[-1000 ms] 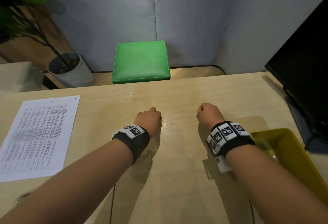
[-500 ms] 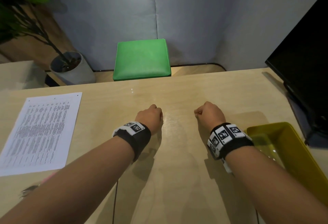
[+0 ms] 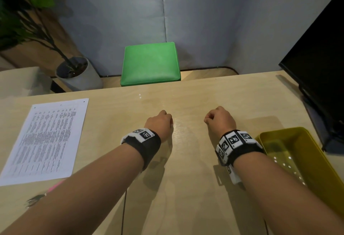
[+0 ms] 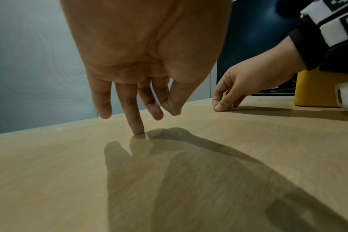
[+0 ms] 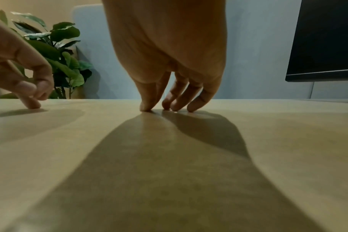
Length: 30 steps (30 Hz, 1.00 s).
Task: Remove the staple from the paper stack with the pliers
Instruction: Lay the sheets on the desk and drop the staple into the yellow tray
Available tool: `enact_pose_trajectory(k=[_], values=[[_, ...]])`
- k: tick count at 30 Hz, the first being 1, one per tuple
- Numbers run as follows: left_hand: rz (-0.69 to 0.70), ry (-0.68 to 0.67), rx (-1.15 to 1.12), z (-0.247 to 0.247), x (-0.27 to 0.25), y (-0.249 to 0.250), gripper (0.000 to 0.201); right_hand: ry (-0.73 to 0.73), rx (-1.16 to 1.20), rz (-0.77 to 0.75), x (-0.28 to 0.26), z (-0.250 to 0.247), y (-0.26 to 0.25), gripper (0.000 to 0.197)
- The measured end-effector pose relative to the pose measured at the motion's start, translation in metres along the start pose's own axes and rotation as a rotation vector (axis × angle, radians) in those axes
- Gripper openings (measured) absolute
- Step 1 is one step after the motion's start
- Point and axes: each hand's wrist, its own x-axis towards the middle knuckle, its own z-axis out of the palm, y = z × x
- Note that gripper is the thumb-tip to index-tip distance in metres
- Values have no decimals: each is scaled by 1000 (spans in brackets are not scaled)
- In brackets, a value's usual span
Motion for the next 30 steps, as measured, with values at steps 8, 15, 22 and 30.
enact_pose_trajectory(k=[8,15,22,30], values=[[40,24,-125,-13,-4,21,12,-54,165,15,-10,-24,-3,15],[248,99,-228,-44,-12,98,14,-3,188,-28,-43,-87,12,9],[433,59,-218,-51,-28,188,13,-12,136,75,-86,-148,56,3],[588,-111,-154,-33,-41,264,12,-51,49,219,-144,-181,128,3]])
